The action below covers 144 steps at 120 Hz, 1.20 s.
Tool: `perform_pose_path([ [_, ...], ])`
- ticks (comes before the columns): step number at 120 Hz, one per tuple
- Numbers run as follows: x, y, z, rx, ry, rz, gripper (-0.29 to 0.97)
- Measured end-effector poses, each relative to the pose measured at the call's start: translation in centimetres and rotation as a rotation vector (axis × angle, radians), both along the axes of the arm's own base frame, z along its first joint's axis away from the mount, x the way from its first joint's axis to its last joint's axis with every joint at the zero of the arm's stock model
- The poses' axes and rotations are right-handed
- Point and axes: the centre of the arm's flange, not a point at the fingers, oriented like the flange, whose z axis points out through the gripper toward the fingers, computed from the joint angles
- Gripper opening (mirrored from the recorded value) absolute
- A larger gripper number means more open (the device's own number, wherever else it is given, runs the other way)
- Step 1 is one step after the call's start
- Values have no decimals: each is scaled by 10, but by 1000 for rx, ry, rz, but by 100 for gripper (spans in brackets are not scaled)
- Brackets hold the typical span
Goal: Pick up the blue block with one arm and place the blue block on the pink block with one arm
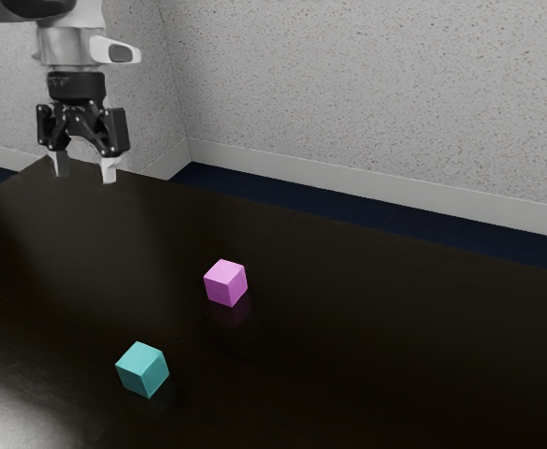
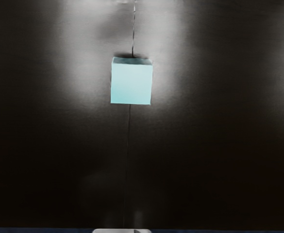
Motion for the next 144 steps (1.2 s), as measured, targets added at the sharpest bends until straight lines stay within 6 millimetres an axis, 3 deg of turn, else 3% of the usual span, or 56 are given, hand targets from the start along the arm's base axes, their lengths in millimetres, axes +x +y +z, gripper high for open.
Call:
perform_pose_path([
  [10,12,3,1,3,-87,17,68],
  [16,12,3,-19,10,-85,21,68],
  [29,-31,0,-86,17,-68,20,68],
  [44,-84,2,-148,24,-138,26,68],
  [69,-103,0,-224,53,-239,27,68],
  [88,-110,-10,-253,62,-280,12,68],
  [118,-94,-14,-301,75,-268,20,68],
  [144,-83,-18,-326,82,-287,14,68],
])
